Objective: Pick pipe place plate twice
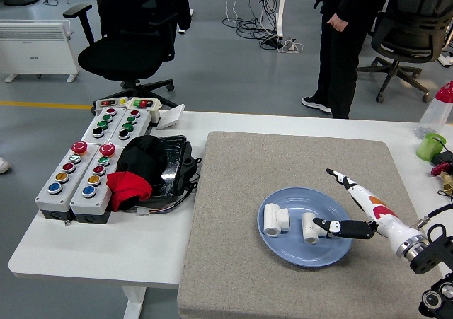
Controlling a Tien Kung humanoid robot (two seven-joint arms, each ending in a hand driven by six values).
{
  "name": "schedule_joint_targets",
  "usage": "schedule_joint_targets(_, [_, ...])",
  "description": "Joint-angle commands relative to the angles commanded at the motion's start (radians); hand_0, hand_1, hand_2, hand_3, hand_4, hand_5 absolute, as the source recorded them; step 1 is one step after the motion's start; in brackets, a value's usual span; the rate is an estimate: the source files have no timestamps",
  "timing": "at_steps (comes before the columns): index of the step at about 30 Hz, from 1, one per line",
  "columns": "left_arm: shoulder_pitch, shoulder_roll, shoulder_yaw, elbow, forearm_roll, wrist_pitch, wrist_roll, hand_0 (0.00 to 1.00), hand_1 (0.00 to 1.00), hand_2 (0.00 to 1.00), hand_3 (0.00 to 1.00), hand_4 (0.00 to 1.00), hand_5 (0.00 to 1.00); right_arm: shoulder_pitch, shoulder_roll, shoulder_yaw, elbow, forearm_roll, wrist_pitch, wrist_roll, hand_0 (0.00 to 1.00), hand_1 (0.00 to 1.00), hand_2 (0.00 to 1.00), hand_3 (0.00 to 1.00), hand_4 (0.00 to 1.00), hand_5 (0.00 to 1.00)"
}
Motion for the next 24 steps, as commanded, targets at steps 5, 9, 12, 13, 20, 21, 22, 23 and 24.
schedule_joint_targets(5, [0.002,-0.002,-0.001,-0.001,0.004,-0.003,0.002,0.653,0.636,0.639,0.559,0.394,0.998,-0.083,0.046,0.194,0.006,0.199,0.025,0.107,0.998,0.932,0.998,0.998,0.880,0.487])
schedule_joint_targets(9, [0.005,-0.004,-0.002,-0.003,0.009,-0.006,0.006,0.653,0.636,0.639,0.559,0.394,0.998,-0.163,0.066,0.362,0.054,0.368,0.011,0.084,0.857,0.800,0.867,0.875,0.643,0.355])
schedule_joint_targets(12, [0.009,-0.004,0.002,-0.005,0.005,-0.009,0.008,0.653,0.636,0.638,0.559,0.394,0.998,-0.226,0.076,0.481,0.090,0.491,-0.005,0.069,0.818,0.765,0.805,0.821,0.536,0.476])
schedule_joint_targets(13, [0.010,-0.004,0.003,-0.005,0.004,-0.010,0.009,0.653,0.636,0.638,0.559,0.394,0.998,-0.249,0.079,0.524,0.099,0.537,-0.003,0.067,0.818,0.765,0.805,0.821,0.536,0.476])
schedule_joint_targets(20, [0.018,-0.007,0.008,-0.013,0.012,-0.030,0.021,0.653,0.636,0.638,0.559,0.395,0.998,-0.371,0.092,0.714,0.100,0.832,0.121,-0.035,0.827,0.777,0.792,0.796,0.508,0.592])
schedule_joint_targets(21, [0.019,-0.008,0.007,-0.013,0.015,-0.032,0.022,0.653,0.636,0.638,0.559,0.395,0.998,-0.382,0.096,0.722,0.097,0.854,0.136,-0.036,0.827,0.777,0.792,0.796,0.508,0.592])
schedule_joint_targets(22, [0.020,-0.008,0.006,-0.014,0.017,-0.034,0.024,0.653,0.636,0.638,0.559,0.395,0.998,-0.391,0.100,0.727,0.094,0.864,0.148,-0.036,0.827,0.777,0.792,0.796,0.508,0.592])
schedule_joint_targets(23, [0.021,-0.009,0.005,-0.014,0.018,-0.034,0.024,0.654,0.636,0.638,0.560,0.395,0.998,-0.395,0.102,0.731,0.092,0.866,0.154,-0.035,0.829,0.783,0.795,0.789,0.517,0.658])
schedule_joint_targets(24, [0.023,-0.009,0.005,-0.014,0.019,-0.034,0.025,0.654,0.636,0.638,0.560,0.395,0.998,-0.403,0.108,0.737,0.090,0.868,0.162,-0.032,0.829,0.783,0.795,0.789,0.517,0.658])
